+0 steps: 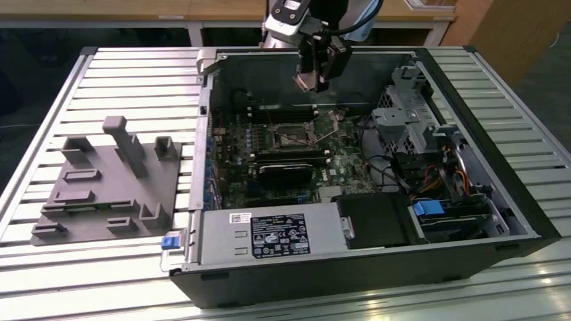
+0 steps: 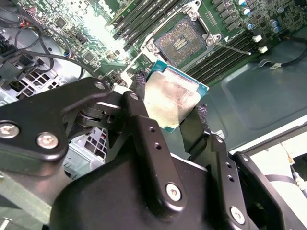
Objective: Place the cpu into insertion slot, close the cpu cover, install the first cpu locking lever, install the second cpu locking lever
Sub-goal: 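Place the cpu into insertion slot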
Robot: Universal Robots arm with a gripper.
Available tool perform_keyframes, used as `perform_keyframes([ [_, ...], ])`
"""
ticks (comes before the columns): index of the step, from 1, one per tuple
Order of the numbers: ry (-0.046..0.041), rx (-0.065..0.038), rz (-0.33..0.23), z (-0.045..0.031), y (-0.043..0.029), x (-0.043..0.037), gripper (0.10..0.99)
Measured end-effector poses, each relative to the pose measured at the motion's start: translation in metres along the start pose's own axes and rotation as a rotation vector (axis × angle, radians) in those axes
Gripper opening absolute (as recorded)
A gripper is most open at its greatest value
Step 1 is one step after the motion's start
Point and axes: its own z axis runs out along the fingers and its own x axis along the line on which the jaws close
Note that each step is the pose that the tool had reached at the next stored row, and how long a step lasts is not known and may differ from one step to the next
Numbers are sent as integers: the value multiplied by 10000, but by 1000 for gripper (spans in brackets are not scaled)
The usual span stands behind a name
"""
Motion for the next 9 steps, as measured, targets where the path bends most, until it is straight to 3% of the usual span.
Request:
perform_keyframes([
  [9,-100,35,5,34,-3,-1,537],
])
